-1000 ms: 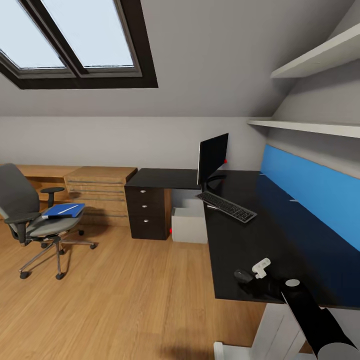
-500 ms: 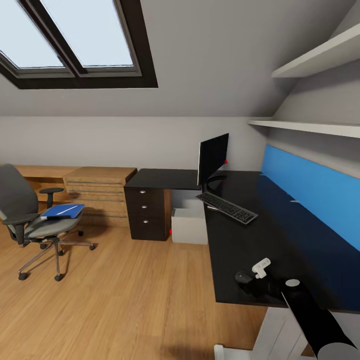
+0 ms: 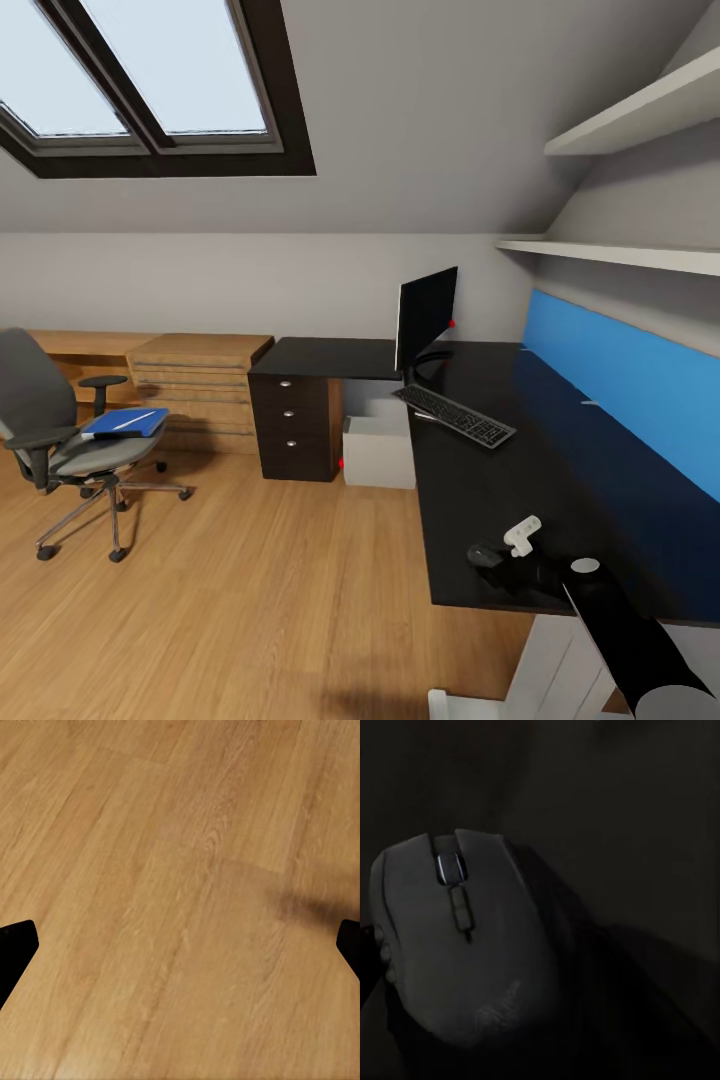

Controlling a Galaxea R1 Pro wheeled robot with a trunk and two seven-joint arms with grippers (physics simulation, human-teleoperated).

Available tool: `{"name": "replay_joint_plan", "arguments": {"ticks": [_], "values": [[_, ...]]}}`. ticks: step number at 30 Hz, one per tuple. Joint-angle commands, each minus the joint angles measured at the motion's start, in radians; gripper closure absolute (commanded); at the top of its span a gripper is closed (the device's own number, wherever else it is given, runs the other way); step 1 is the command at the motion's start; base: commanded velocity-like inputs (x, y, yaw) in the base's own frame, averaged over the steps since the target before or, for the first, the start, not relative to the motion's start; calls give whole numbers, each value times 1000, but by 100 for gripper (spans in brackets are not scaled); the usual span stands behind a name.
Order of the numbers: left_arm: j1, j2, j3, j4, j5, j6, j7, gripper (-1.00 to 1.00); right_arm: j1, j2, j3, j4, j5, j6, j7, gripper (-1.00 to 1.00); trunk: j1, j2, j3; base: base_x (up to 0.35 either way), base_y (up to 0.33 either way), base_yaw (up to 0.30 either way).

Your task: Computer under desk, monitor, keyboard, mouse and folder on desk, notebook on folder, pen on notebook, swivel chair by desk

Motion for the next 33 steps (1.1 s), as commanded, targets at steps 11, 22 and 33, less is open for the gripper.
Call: {"name": "replay_joint_plan", "arguments": {"ticks": [11,22,33], "values": [[-1,0,2,1,7,-4,-2,-100,0,0,-2,-4,9,7,8,100,0,-1,-1,0,0,0],[-1,-1,2,1,7,-2,-2,-100,0,0,-3,-6,9,7,8,100,0,-1,-1,0,0,0],[-1,-2,2,4,7,3,-2,-100,0,17,-6,-40,8,16,3,100,-27,48,21,0,0,0]]}}
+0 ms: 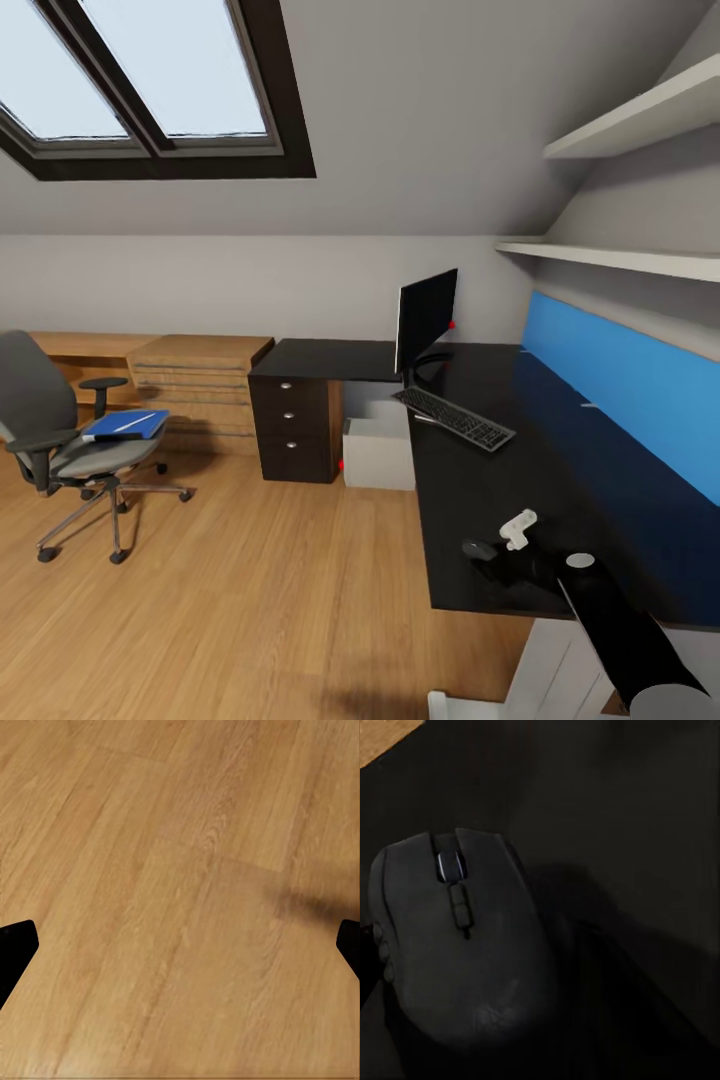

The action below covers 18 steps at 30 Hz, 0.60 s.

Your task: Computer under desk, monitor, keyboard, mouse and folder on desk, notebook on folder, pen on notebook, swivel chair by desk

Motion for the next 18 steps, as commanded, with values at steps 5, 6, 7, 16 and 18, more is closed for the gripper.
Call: {"name": "replay_joint_plan", "arguments": {"ticks": [5,6,7,16,18], "values": [[-1,-4,-1,6,7,2,-1,-100,-1,130,-9,-124,7,142,-58,100,-19,35,15,0,0,0],[-1,-5,-1,6,7,2,-1,-100,-1,141,-8,-132,7,153,-72,100,-23,42,18,0,0,0],[-1,-5,-2,6,7,2,-1,-100,-1,175,-6,-155,7,175,-122,100,-27,49,21,0,0,0],[-1,-4,-2,6,6,0,-1,-100,-1,362,5,-182,-29,200,-625,100,-46,84,37,0,0,0],[-1,-4,-1,6,6,-4,-1,-100,-1,362,15,-171,-120,198,-739,100,-46,84,37,0,0,0]]}}
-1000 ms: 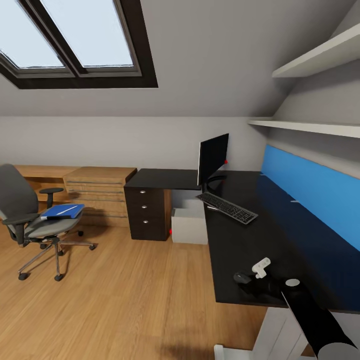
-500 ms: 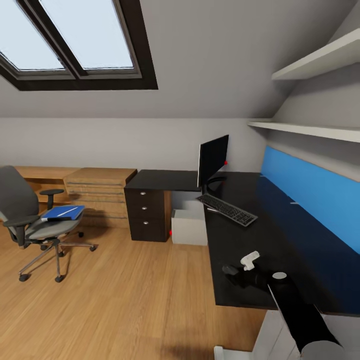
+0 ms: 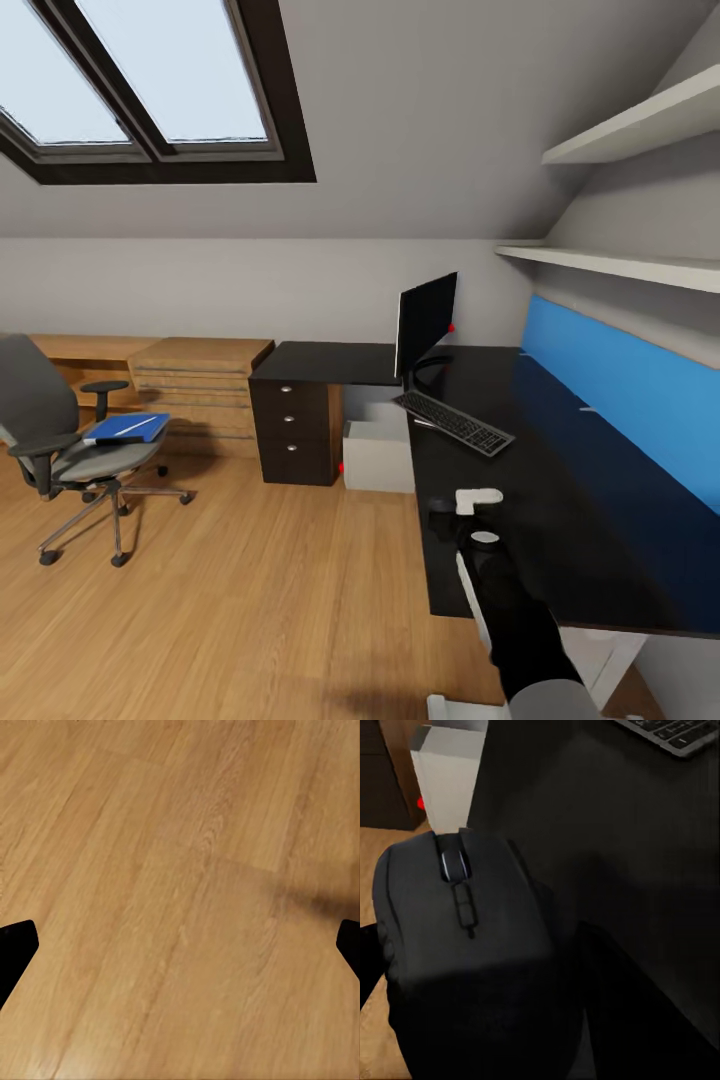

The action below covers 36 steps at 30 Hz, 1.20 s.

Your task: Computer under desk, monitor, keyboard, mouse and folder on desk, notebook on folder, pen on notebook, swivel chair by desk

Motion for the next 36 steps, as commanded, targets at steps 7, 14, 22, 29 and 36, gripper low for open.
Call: {"name": "replay_joint_plan", "arguments": {"ticks": [7,14,22,29,36], "values": [[-1,1,2,1,7,-8,-3,-100,2,1,4,-5,-177,3,-59,100,0,-1,-1,39,68,0],[-1,0,2,1,7,-8,-3,-100,4,1,11,-6,-195,1,-60,100,0,-1,-1,153,255,0],[-1,2,2,1,7,-8,-3,-100,4,1,28,-4,-200,-1,-59,100,0,-1,-1,225,267,0],[-1,4,4,1,7,-8,-3,-100,4,1,28,-3,-201,-1,-59,100,0,-1,-1,239,267,0],[-1,4,4,1,7,-8,-3,-100,4,1,28,-2,-201,-2,-58,100,-8,13,5,234,202,0]]}}
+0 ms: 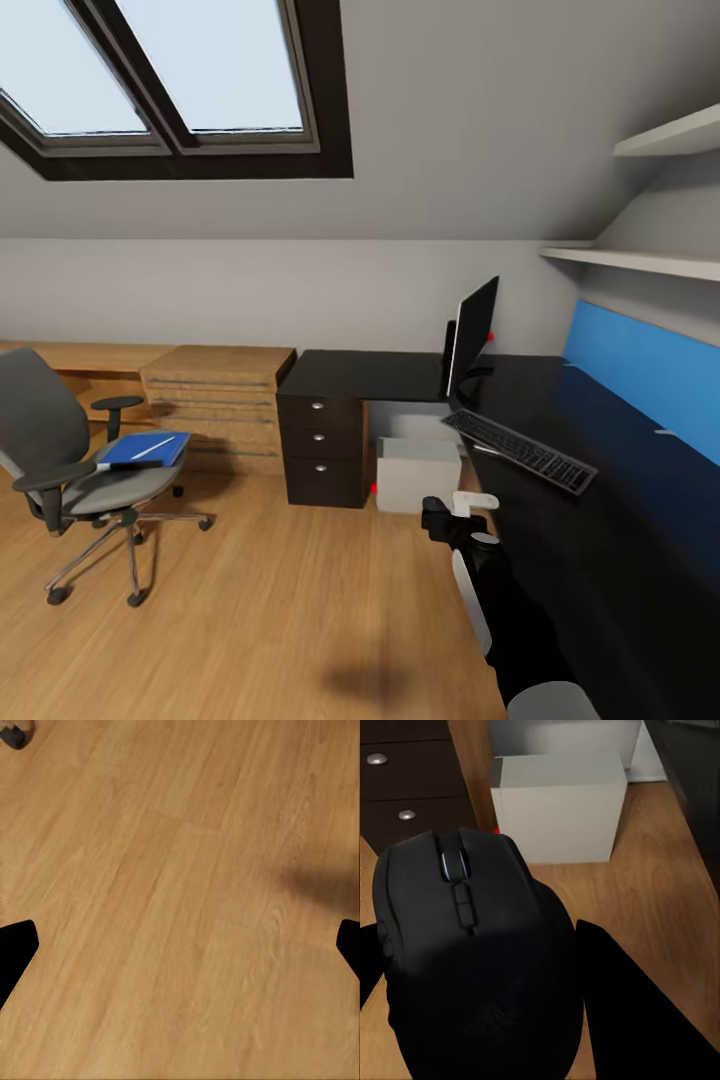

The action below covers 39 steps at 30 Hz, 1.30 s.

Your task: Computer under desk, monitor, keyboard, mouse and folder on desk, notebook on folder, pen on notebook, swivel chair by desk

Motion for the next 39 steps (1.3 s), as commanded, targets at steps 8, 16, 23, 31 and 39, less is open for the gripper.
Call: {"name": "replay_joint_plan", "arguments": {"ticks": [8,16,23,31,39], "values": [[-1,0,2,1,7,-4,-2,-100,-1,1,-1,-1,-1,5,-2,100,-30,56,24,199,26,0],[-1,0,2,1,7,-4,-2,-100,0,1,7,-1,-1,5,-1,100,-61,112,49,187,1,0],[-1,0,3,1,7,-4,-3,-100,1,1,25,2,-1,5,0,100,-88,161,71,211,101,0],[-1,1,3,1,8,-4,-2,-100,1,1,28,5,1,5,1,100,-119,217,96,240,247,0],[-1,1,3,0,9,-4,-2,-100,1,1,28,4,1,5,1,100,-149,273,121,249,247,0]]}}
